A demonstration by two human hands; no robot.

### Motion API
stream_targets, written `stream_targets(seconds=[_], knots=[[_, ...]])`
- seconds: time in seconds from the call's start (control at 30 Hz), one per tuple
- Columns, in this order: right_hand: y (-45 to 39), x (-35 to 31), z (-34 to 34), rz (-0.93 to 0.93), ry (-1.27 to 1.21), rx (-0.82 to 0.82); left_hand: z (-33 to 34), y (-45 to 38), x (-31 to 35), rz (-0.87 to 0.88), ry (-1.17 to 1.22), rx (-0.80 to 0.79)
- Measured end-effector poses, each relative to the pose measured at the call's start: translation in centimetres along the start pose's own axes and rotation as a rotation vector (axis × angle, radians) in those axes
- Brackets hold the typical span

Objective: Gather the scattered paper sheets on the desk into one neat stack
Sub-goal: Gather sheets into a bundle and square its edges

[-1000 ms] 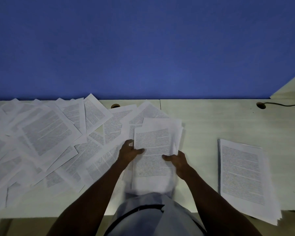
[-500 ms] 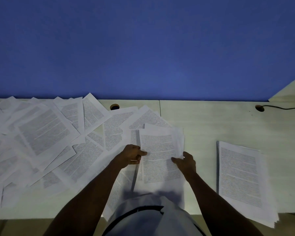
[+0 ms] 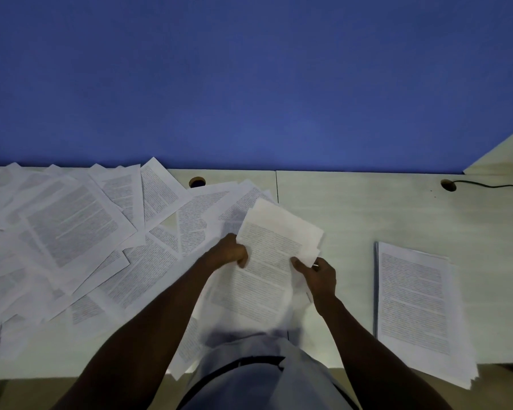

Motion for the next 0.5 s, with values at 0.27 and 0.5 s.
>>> stream_targets(seconds=[0.27, 0.5], knots=[[0.3, 0.7, 2.4, 0.106, -0.178, 0.135, -2.0, -3.7, 4.3, 0.036, -0.591, 0.233], [0.3, 1.1, 2.7, 0.214, -0.298, 0.020, -0.7, -6.6, 2.5, 0.148, -0.903, 0.131]])
Point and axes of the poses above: each hand's wrist, its own y-axis away from the middle knuckle, its own z-axis out of the palm, x = y × z, the point moved 1 cm from there along -y, towards the middle knuckle, and after that the axes turned 15 degrees about -y, right-handed, at the moved point
